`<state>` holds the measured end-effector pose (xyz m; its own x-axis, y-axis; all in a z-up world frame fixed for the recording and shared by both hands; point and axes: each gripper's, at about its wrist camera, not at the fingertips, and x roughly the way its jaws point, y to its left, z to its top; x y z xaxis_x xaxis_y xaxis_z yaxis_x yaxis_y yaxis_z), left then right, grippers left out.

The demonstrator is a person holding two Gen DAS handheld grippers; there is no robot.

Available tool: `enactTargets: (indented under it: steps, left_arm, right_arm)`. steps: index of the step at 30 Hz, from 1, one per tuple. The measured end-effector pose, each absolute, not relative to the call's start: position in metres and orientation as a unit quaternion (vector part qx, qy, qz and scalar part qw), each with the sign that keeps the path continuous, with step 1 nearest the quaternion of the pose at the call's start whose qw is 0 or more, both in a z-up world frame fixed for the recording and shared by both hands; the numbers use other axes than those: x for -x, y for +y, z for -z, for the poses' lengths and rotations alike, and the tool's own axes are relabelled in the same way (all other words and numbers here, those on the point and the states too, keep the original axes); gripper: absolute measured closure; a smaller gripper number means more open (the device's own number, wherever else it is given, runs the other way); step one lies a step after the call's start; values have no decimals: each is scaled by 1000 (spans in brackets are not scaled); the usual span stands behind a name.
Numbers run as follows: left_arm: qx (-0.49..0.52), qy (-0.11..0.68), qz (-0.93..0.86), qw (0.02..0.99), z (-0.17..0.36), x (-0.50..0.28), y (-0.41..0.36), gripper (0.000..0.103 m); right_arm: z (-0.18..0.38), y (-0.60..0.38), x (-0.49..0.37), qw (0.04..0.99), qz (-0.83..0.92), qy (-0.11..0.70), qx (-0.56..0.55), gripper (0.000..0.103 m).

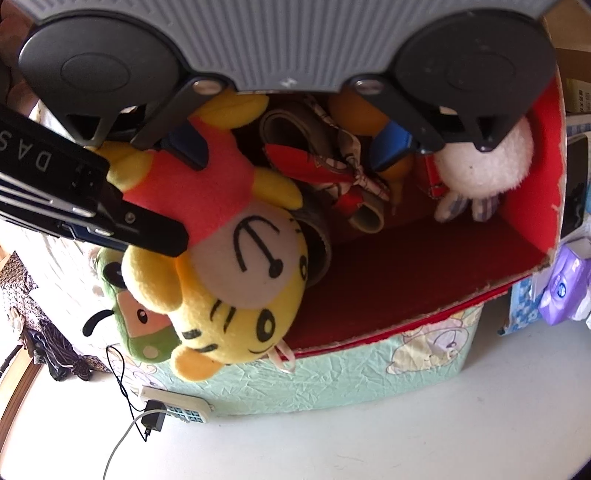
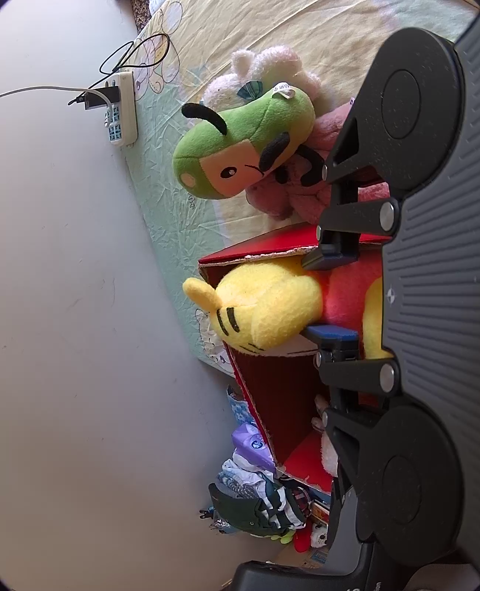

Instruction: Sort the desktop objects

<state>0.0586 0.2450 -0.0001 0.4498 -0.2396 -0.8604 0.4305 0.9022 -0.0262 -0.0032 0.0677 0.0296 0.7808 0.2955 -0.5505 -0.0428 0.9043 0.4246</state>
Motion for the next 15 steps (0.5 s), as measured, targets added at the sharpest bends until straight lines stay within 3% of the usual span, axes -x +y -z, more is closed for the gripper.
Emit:
enactTargets:
  steps: [15]
  left_arm:
    - [-122, 485, 179, 847, -6, -56, 237, 7]
  right_arm:
    - [-29, 55, 8, 909, -113, 316, -245, 71]
